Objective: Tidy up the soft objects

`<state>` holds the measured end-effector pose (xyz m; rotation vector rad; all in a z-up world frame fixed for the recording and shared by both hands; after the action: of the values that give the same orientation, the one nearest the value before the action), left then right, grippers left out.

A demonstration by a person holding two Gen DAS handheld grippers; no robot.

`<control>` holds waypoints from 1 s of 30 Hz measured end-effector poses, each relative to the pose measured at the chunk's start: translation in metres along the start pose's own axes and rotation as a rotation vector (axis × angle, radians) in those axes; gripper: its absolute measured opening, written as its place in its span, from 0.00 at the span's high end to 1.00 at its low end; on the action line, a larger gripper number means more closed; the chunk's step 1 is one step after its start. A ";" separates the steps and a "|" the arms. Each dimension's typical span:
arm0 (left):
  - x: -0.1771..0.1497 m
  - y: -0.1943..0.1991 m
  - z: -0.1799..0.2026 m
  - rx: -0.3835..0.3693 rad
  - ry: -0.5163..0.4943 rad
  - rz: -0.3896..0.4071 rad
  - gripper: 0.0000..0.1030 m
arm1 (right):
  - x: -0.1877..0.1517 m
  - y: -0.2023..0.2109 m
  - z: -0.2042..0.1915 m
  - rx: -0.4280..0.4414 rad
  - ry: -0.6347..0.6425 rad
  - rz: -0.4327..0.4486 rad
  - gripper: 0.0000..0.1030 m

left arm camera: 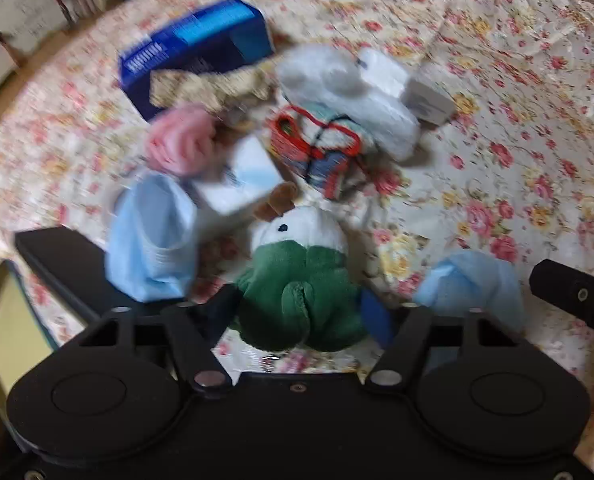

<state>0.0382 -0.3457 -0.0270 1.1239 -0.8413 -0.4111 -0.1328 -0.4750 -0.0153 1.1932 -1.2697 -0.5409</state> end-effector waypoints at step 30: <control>-0.008 0.107 -0.107 -0.169 0.078 0.110 0.53 | -0.029 -0.017 -0.097 -0.193 0.307 -0.025 0.49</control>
<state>0.1026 -0.2305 0.0477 0.9270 -0.7810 -0.3381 -0.0470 -0.4201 -0.0290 1.0835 -0.9214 -0.4662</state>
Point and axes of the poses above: each gripper's, at about its wrist camera, not at the fingertips, and y roughly against the way its jaws point, z to its right, x to its top, the point moved 3 cm from there along -y, roughly the way its jaws point, and after that the axes turned 12 degrees about -x, right-handed, at the moved point
